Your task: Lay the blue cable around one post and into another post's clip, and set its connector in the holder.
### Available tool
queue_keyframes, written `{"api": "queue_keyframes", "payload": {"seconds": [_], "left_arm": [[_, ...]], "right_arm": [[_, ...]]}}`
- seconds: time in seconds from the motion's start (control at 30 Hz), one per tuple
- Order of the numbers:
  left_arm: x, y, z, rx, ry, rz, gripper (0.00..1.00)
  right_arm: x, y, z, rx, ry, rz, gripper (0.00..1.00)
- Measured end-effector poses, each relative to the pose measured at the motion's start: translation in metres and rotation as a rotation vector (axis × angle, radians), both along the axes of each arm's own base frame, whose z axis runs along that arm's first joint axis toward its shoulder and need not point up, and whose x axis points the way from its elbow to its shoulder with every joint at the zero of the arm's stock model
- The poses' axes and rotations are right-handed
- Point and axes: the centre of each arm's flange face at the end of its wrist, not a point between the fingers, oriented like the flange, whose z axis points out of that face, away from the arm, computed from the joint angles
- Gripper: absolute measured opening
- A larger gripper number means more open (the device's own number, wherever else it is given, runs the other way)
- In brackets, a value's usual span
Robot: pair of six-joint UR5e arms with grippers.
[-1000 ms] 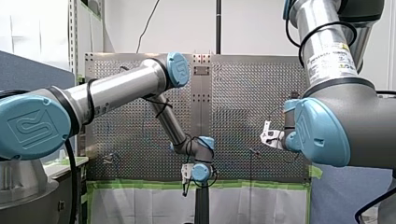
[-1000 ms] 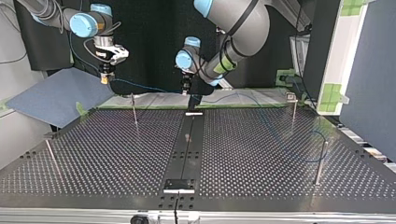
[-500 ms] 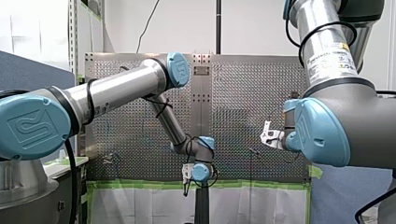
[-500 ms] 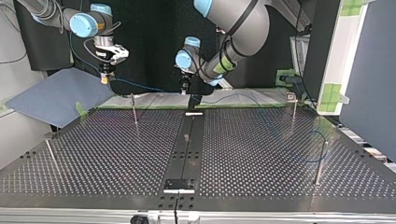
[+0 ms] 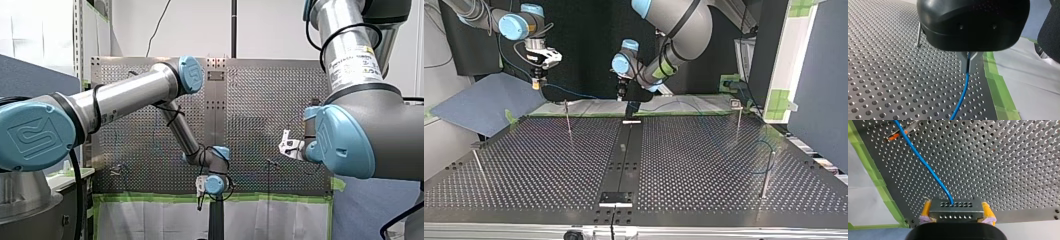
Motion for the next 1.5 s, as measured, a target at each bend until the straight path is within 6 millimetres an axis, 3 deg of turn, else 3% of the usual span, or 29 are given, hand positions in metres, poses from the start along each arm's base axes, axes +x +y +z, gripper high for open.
{"api": "queue_keyframes", "payload": {"seconds": [0.43,1.0,1.5], "left_arm": [[-0.009,-0.008,0.0,0.018,-0.001,-0.018,0.01],[-0.049,-0.043,0.004,0.054,-0.019,-0.088,0.01],[-0.048,-0.056,0.036,0.022,-0.058,-0.082,0.01]], "right_arm": [[-0.008,0.002,-0.003,0.012,-0.001,-0.029,0.0],[-0.027,-0.001,-0.006,0.02,-0.011,-0.084,0.0],[-0.053,-0.011,-0.007,0.024,-0.038,-0.14,0.0]]}}
